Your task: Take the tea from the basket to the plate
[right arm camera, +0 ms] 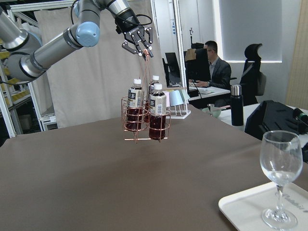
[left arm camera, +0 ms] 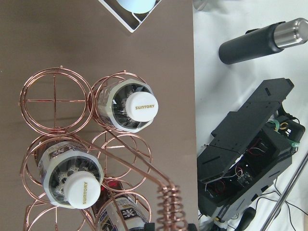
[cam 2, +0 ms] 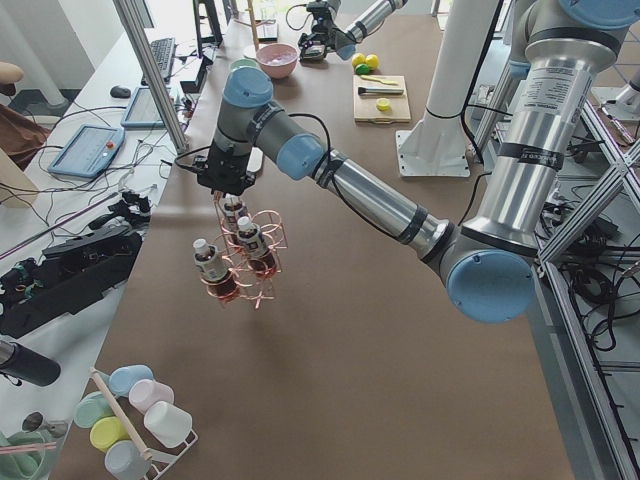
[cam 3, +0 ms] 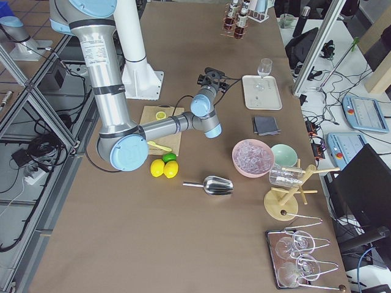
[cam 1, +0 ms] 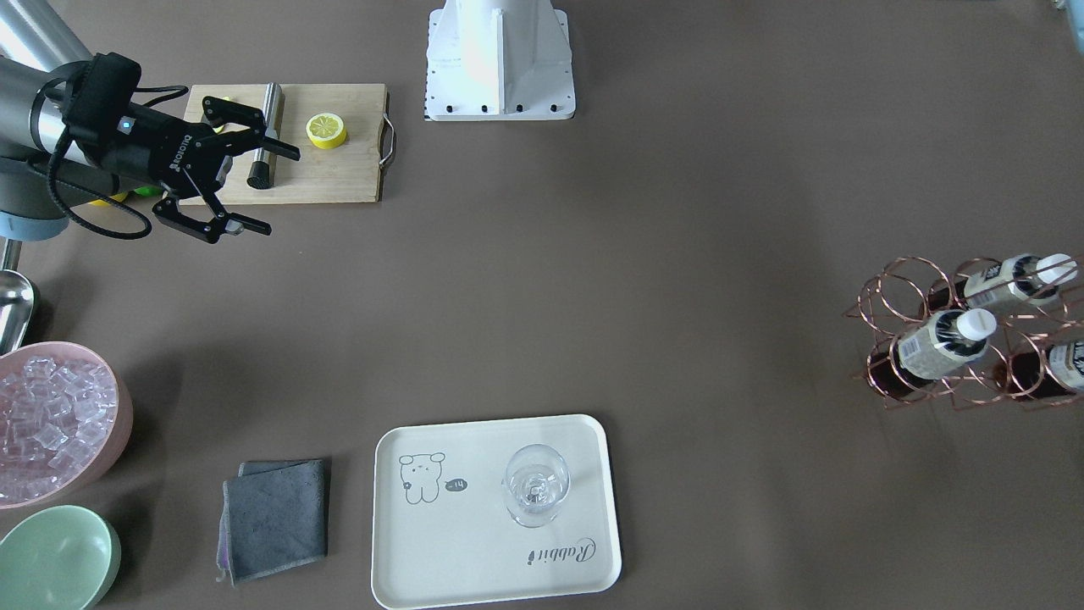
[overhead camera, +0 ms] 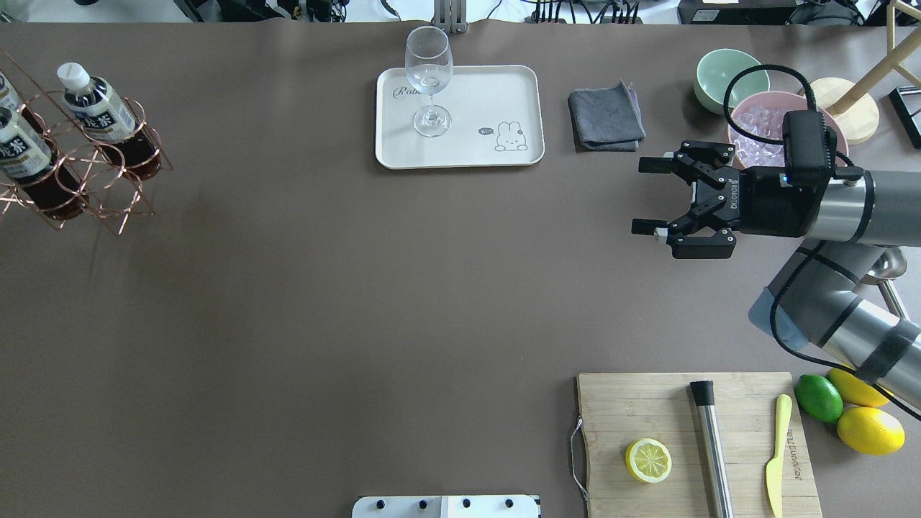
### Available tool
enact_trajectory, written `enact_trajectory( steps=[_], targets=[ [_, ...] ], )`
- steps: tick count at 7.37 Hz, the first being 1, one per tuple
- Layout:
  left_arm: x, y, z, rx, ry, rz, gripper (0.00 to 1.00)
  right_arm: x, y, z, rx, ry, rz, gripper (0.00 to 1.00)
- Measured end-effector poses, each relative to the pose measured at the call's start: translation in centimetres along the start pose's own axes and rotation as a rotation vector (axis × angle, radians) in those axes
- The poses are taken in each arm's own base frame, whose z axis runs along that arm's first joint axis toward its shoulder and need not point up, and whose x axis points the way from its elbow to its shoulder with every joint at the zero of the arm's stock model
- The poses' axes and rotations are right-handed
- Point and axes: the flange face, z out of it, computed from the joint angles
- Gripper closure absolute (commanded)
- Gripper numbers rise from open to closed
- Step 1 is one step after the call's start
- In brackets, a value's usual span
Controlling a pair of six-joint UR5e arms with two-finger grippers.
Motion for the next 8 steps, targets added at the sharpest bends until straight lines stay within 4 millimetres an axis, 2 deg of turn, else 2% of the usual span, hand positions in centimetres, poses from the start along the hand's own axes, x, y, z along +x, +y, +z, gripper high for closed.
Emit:
enact_trajectory(
  steps=[1,2,3,5,6,8],
  targets=[
    [-1.1,4.1,-0.8,-0.012,-0.031,-0.028,1.00,0.1,-0.2,2.1,0.055,-0.041,-0.054,0.00],
    [-1.8,8.2,-2.0,-0.023,-0.057,-0.047,1.00,0.0,-0.1,3.4,0.076,-0.065,-0.099,0.00],
    [-2.3,11.8,-3.2,-0.024,-0.091,-0.086,1.00,-0.3,0.5,3.8,0.071,-0.086,-0.121,0.00],
    [-4.7,17.6,-5.4,-0.014,-0.121,-0.207,1.00,-0.7,1.3,3.9,0.011,-0.153,-0.175,0.00],
    [-6.3,20.2,-5.5,0.000,-0.135,-0.250,1.00,-0.8,1.6,4.0,-0.012,-0.172,-0.183,0.00],
    [-8.7,25.9,-4.2,0.045,-0.152,-0.280,1.00,-0.5,1.9,3.7,-0.055,-0.199,-0.189,0.00]
  ],
)
